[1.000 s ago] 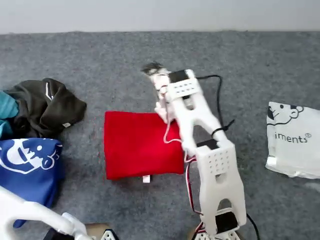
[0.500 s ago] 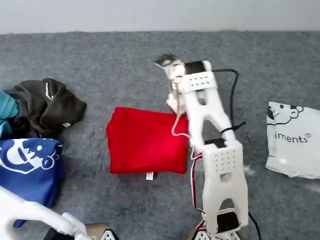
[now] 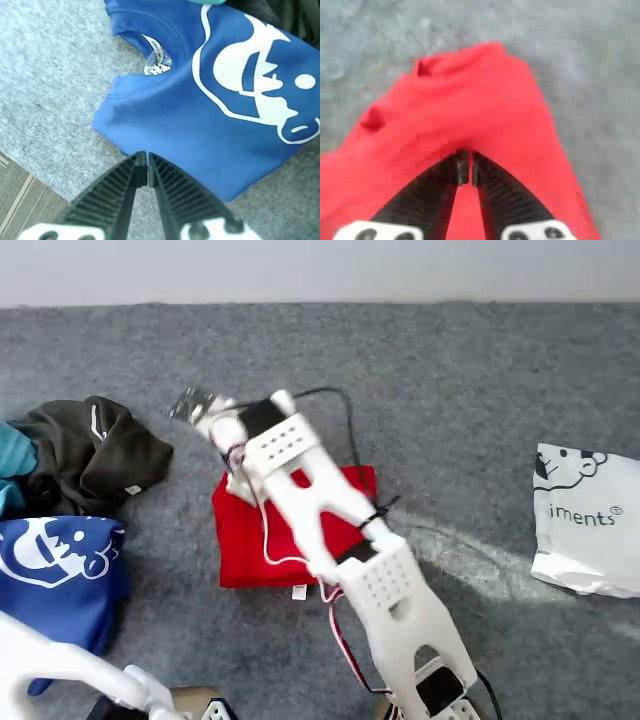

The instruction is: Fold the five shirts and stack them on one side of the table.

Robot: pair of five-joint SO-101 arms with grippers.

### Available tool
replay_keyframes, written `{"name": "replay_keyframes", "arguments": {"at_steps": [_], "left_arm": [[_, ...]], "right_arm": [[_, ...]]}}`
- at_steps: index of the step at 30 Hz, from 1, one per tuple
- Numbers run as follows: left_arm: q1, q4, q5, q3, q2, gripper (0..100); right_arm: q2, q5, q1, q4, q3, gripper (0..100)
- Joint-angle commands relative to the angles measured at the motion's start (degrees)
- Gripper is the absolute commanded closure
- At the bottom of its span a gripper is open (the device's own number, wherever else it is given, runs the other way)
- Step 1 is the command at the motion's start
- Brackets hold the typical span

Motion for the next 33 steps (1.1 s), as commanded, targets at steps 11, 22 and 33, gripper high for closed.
{"name": "replay_keyframes", "arguments": {"at_steps": [11, 22, 33], "left_arm": [[0.18, -1.93, 0.09, 1.27, -1.67, 98], [0.35, -1.93, 0.09, 1.27, -1.67, 98], [0.44, -1.93, 0.26, 1.45, -1.67, 98]], "right_arm": [[3.3, 0.26, -0.84, 11.74, -30.24, 97.3], [-10.07, -8.09, 3.12, 14.02, -12.31, 97.3], [-31.69, -38.68, 6.55, 13.76, 25.58, 94.7]]}}
